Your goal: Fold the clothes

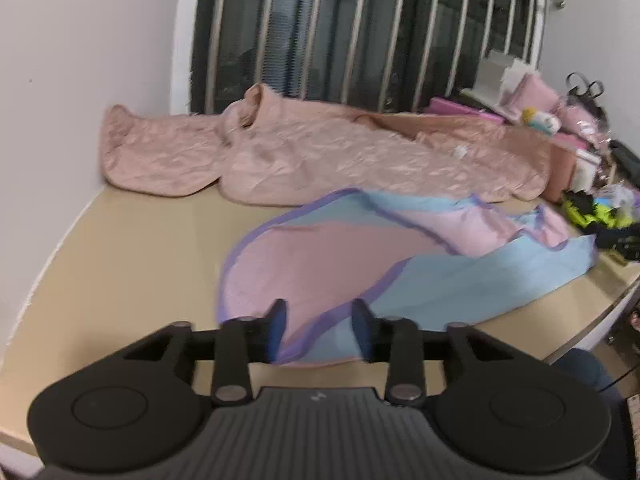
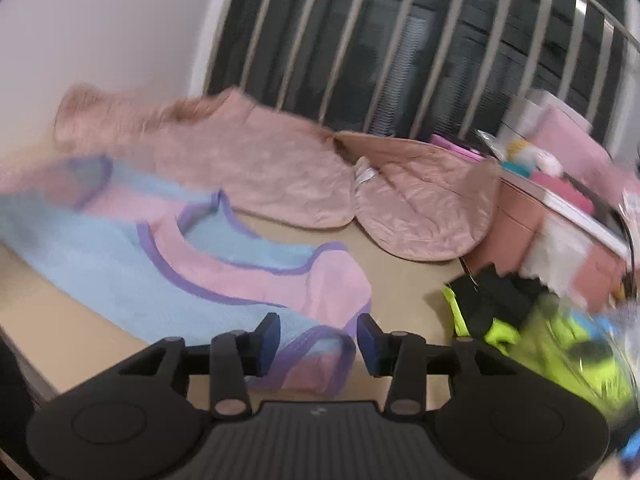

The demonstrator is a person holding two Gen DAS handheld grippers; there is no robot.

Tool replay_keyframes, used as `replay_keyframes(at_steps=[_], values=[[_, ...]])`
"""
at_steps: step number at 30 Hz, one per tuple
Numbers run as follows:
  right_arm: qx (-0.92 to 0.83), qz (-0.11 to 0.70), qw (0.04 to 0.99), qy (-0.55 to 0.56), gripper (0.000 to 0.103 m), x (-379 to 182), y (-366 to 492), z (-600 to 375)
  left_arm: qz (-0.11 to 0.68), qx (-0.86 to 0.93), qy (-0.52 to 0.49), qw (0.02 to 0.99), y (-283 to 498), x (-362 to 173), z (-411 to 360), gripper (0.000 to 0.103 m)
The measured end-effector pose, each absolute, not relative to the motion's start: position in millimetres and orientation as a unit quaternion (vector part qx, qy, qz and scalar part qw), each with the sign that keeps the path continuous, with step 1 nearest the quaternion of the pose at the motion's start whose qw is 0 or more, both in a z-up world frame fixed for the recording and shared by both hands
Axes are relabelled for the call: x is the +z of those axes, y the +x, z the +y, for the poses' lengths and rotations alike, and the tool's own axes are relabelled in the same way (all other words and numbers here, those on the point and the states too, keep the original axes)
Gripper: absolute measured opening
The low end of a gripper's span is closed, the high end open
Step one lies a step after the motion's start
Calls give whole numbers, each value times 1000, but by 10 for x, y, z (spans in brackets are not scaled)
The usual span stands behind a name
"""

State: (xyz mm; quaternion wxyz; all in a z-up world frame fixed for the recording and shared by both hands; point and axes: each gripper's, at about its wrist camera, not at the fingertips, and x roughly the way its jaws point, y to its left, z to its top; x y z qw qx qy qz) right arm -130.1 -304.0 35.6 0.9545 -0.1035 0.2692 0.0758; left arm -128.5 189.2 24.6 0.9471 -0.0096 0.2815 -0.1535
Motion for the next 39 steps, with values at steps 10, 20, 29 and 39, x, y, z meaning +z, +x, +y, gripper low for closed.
replay_keyframes(at_steps=[10, 20, 29, 39], values=[[49, 317, 947, -3, 15, 141, -1252, -3095, 304, -103, 37, 946, -1207, 59, 1609, 36], [20, 289, 957, 17, 17, 460, -1553, -3081, 284, -100, -19, 953, -1054, 507, 1696, 42], [170, 334, 927, 8, 33, 622, 254, -2241, 373, -151, -20, 915, 646, 485, 1099, 52], [187, 397, 898, -10, 36, 339, 1036, -2051, 376, -152, 31, 913, 961, 246, 915, 60]])
